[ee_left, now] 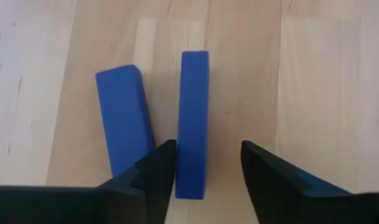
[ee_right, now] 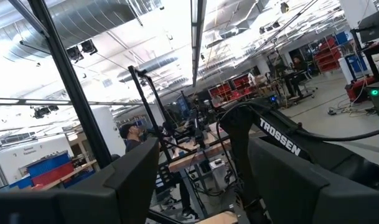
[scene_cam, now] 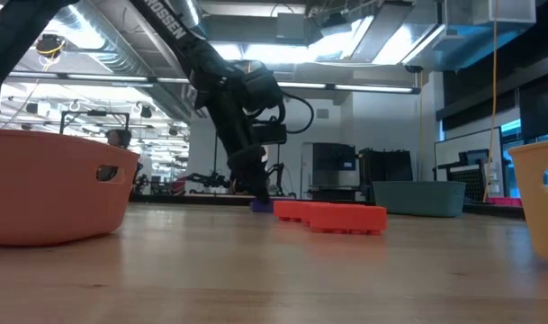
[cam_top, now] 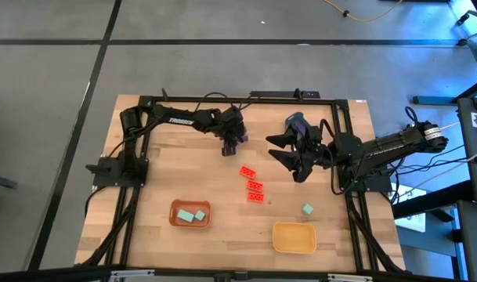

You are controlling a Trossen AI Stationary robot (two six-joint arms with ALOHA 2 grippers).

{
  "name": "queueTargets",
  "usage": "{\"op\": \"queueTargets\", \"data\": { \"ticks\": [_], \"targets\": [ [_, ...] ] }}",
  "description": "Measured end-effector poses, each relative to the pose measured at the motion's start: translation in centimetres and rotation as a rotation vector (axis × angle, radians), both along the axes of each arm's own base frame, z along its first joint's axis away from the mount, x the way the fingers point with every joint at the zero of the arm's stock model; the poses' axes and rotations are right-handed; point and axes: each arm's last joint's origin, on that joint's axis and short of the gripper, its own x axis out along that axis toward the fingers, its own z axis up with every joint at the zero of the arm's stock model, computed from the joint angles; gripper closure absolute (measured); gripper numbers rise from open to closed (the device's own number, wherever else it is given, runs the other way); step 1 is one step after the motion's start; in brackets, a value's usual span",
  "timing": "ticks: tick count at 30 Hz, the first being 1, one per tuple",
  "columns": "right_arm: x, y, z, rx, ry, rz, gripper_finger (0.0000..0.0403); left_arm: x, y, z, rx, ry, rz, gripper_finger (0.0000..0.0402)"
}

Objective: Sort & place blocks by color
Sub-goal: Put the bottom violet block into the gray bin

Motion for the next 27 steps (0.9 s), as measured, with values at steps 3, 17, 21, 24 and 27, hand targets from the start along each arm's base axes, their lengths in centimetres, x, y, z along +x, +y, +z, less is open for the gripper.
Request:
{"op": "queueTargets", "data": {
  "ticks": [3, 17, 21, 24, 27],
  "targets": [
    [0.0, 0.0, 0.0, 0.000, 0.000, 0.000, 0.0153, 0.0, 0.0, 0.0, 0.001, 0.004, 0.002, 0.0266],
    [0.0, 0.0, 0.0, -0.001, 0.000, 0.001, 0.0153, -0.3, -0.9, 1.3, -0.056, -0.014, 0.010, 0.0363],
    [0.0, 0.0, 0.0, -0.003, -0.001, 0.000, 0.0153, -1.5, -0.6, 4.9, -0.040, -0.090, 0.034, 0.0363],
    [0.0, 0.0, 0.0, 0.004, -0.002, 0.003, 0.0153, -3.0, -0.7, 8.5, -0.040, -0.198, 0.064, 0.0363],
    [0.0, 0.0, 0.0, 0.002, -0.001, 0.002, 0.0153, -5.1, -1.9, 12.1, -0.023, -0.343, 0.088, 0.0363]
  ]
}}
